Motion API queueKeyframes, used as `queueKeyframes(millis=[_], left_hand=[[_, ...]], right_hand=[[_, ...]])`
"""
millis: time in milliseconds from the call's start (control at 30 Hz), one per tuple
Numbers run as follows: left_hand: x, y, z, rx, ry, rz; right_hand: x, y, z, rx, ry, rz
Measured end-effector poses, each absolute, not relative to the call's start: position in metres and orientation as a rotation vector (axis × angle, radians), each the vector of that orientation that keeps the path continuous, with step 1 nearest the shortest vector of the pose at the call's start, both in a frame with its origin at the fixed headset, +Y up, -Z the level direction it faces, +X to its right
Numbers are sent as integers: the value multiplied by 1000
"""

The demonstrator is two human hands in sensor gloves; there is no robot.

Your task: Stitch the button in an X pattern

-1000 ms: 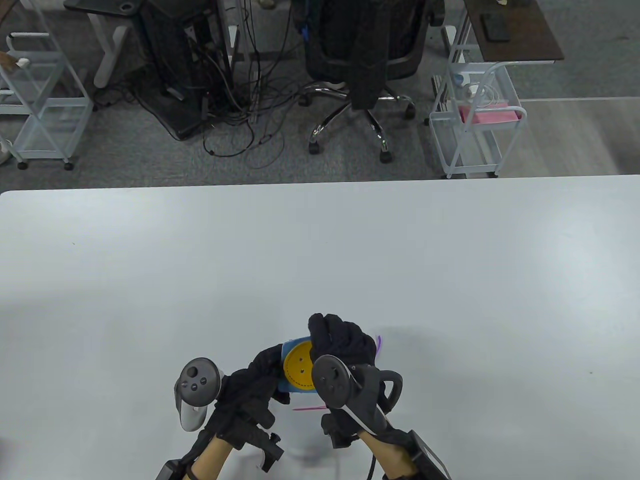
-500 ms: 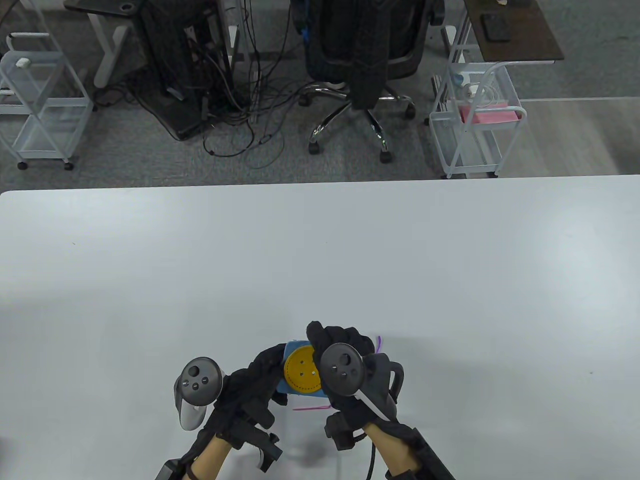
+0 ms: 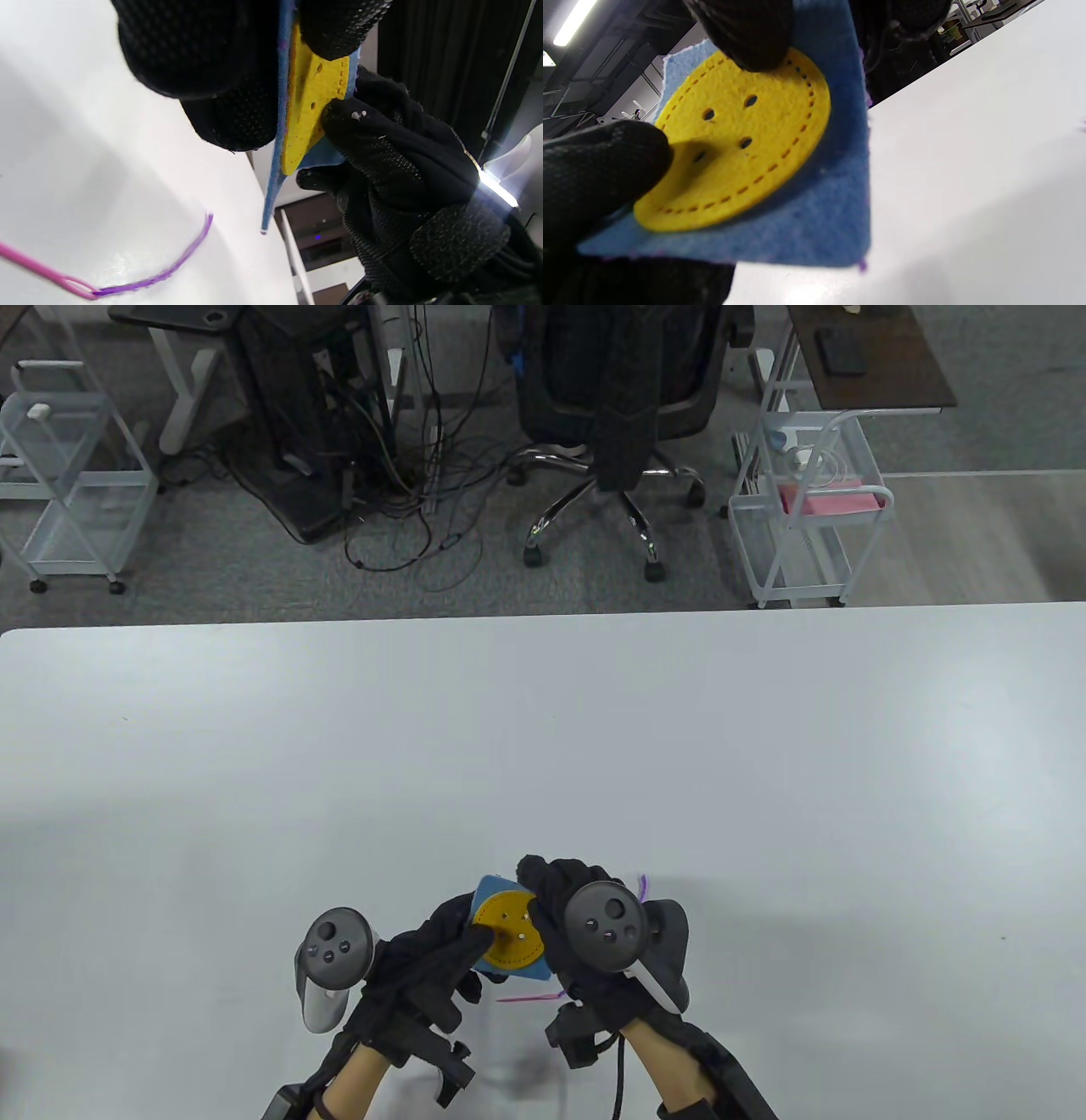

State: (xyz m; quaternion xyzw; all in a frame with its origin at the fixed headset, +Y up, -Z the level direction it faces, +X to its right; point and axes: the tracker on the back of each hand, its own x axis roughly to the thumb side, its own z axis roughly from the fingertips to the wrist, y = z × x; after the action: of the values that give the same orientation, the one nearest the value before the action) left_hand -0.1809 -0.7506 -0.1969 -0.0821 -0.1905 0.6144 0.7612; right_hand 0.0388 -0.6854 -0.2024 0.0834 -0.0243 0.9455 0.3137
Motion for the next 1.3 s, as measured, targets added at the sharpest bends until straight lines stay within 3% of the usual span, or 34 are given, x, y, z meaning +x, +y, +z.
queueKeyframes(millis=[200, 400, 667, 1033, 1300], left_hand=[[-182, -749, -197, -151, -400, 1301], [-198, -745, -199, -57, -320, 1305], [-218, -739, -201, 30, -243, 1332], [-236, -738, -202, 95, -165, 1363], [-243, -736, -201, 123, -136, 1391]], right_hand=[[41, -685, -200, 223, -94, 2475], [69, -677, -204, 60, -104, 2417], [99, -700, -212, -94, 98, 2600], [32, -743, -197, 458, 489, 2944], [15, -765, -190, 556, 599, 3023]])
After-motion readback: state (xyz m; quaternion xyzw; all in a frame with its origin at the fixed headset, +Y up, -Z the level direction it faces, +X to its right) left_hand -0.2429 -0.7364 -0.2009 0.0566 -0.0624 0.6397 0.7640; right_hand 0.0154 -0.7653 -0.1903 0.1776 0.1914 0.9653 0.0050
